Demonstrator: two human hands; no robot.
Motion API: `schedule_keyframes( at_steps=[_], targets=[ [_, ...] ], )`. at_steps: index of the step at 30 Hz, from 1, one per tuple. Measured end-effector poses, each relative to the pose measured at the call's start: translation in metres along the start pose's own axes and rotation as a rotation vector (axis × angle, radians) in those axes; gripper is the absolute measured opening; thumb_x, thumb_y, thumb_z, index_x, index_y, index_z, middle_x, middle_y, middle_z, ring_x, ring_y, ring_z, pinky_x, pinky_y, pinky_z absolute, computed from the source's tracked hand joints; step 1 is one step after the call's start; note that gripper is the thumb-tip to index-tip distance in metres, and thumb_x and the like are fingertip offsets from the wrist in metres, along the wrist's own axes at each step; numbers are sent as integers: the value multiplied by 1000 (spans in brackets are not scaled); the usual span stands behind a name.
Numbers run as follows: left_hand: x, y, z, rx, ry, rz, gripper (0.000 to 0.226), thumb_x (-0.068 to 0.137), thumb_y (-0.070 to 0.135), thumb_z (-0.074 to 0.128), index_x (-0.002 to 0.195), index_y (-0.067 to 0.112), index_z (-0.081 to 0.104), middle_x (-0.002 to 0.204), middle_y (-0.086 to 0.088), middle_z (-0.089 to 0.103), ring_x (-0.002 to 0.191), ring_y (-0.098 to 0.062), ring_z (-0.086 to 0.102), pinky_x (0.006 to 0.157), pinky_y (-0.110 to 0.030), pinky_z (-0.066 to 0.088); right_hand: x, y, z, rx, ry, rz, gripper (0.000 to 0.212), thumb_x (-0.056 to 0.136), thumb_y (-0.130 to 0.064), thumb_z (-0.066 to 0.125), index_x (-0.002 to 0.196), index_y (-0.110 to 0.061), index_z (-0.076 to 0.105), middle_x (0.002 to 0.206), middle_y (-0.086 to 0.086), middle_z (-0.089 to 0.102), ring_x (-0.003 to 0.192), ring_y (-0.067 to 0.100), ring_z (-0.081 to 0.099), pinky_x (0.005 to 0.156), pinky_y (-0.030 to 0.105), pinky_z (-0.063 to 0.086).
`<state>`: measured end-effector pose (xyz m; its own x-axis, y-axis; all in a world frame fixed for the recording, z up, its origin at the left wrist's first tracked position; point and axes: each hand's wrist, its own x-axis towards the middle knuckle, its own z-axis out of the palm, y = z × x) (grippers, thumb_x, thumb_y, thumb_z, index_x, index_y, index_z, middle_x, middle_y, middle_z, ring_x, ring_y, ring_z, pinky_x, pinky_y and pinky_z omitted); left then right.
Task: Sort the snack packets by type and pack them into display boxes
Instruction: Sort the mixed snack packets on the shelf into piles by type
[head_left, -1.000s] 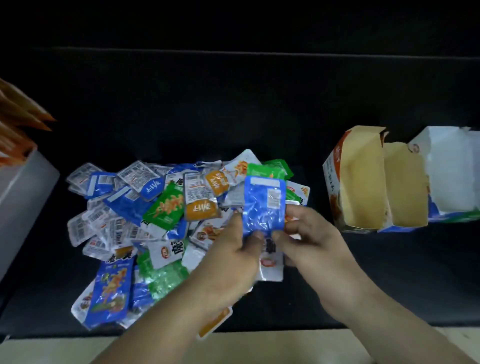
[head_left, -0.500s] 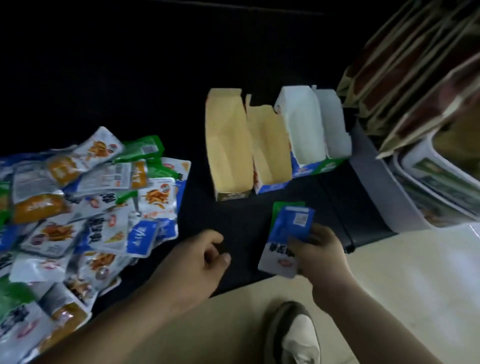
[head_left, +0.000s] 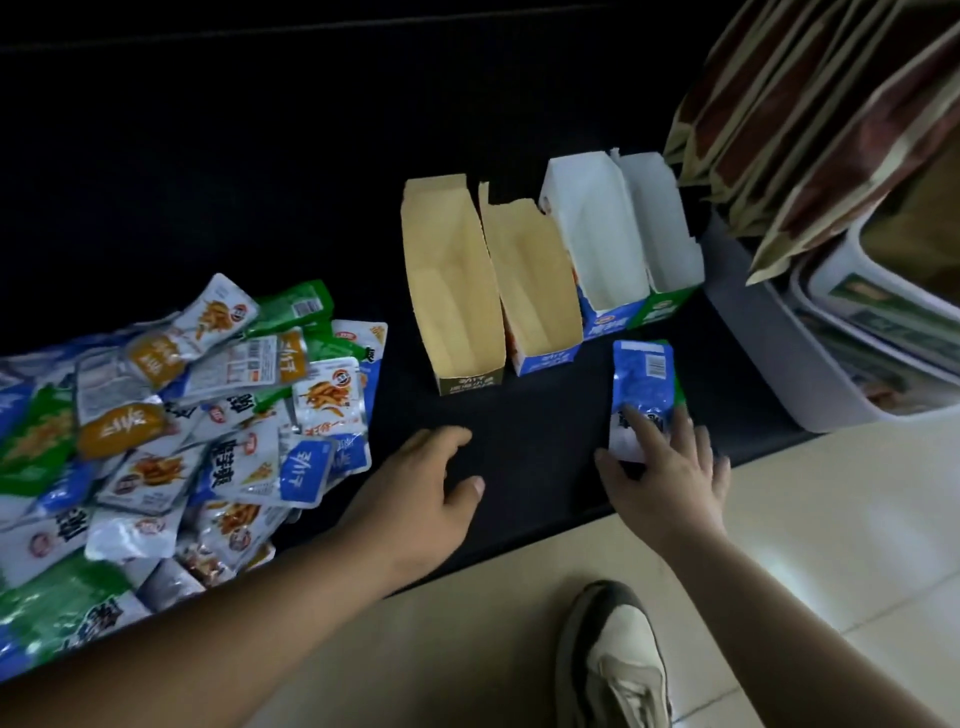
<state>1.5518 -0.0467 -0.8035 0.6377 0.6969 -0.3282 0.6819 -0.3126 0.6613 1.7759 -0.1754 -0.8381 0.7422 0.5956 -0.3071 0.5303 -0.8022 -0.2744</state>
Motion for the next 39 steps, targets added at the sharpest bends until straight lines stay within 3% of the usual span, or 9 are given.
schedule_keyframes(
  at_steps=[4,8,13,17,20,27,30,35,39],
  targets=[
    [-15,-19,0,-128,89,7,52,101,38,61,150,36,44,141,19,52,116,3,55,96,-28,52,-13,-21,1,1,183,-166,55,96,-53,56,149,-39,49,163,14,32,152,37,22,123,55,14],
    [-26,-41,-18,-93,214,70,38,100,36,63,138,33,58,128,18,60,107,4,60,87,-27,54,-50,-87,8,279,160,-514,33,91,-50,59,113,-30,74,109,-14,66,102,12,66,80,34,55],
    [-42,-90,-49,291,355,163,29,89,30,63,115,22,70,126,4,60,115,-24,61,92,-43,52,-58,-162,40,471,-118,-564,36,91,-35,70,127,-29,68,115,-14,65,105,4,63,91,27,53],
    [-61,-133,-59,574,369,16,63,86,49,68,144,30,53,164,-12,36,152,-44,26,119,-67,21,-61,-194,65,431,-197,-598,47,92,-28,71,137,-28,61,139,-9,55,130,7,53,100,17,41],
    [-70,-161,-59,593,341,40,72,92,57,59,158,40,36,170,-7,26,157,-42,17,118,-71,23,-62,-204,71,372,-227,-604,57,93,-30,72,147,-32,54,160,-11,36,148,6,34,112,24,39],
    [-70,-163,-94,394,460,139,45,88,65,57,116,34,74,131,8,66,127,-27,54,103,-56,44,-63,-227,73,119,-322,-670,75,89,-65,61,155,-56,25,169,-22,11,159,8,3,125,30,19],
    [-51,-162,-130,406,626,164,36,93,46,63,117,21,75,121,0,67,110,-25,58,87,-47,56,-63,-231,66,15,-275,-704,80,82,-82,50,154,-56,28,168,-22,20,156,8,18,123,27,27],
    [1,-152,-157,561,234,-105,94,86,67,65,163,36,19,172,-3,13,159,-27,12,126,-51,20,-51,-234,52,104,-290,-671,76,87,-73,57,155,-53,31,142,-31,46,125,-3,52,97,18,45],
    [0,-150,-142,647,361,-26,64,96,51,61,153,29,44,155,1,47,140,-27,43,115,-45,37,-48,-227,53,152,-332,-658,80,88,-69,61,157,-52,24,128,-35,47,107,-15,53,81,1,40]
  ],
)
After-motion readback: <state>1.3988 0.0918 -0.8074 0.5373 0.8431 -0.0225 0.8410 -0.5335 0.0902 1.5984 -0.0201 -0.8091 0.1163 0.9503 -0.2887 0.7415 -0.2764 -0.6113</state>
